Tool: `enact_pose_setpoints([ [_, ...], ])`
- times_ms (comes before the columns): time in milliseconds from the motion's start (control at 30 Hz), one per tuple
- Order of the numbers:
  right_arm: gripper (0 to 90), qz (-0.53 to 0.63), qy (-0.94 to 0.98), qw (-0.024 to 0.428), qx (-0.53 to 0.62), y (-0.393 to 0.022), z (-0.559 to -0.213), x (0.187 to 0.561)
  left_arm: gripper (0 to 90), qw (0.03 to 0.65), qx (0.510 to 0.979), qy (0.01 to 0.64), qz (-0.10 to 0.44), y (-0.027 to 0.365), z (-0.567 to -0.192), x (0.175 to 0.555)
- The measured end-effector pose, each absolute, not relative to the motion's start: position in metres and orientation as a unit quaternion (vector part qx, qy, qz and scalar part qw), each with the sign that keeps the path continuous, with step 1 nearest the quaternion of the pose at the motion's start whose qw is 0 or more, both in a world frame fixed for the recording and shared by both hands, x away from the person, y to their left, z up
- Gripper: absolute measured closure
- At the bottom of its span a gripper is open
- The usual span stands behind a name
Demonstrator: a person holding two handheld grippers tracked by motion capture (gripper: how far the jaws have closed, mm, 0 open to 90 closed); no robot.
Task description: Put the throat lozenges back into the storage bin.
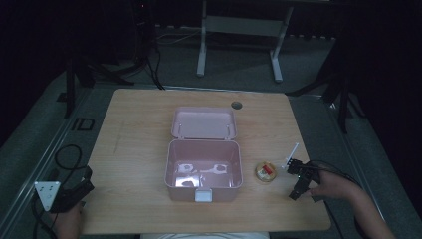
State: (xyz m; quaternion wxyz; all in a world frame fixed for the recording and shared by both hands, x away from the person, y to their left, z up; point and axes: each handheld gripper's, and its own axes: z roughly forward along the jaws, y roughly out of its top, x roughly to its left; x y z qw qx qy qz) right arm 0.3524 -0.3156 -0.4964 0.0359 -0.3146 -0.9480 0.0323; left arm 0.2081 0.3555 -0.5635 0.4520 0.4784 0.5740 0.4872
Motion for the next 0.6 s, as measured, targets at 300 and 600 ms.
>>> enact_pose_setpoints([
  [300,11.7,0.030,-0.952,0.029,-0.302,-0.291,-0.492,0.373,2.4,0.453,0.480,0.573,0.485,0.356,-0.564,0.208],
  [600,11.7,0.029,-0.956,0.030,-0.289,-0.264,-0.493,0.389,2.4,0.456,0.482,0.572,0.482,0.356,-0.564,0.209],
])
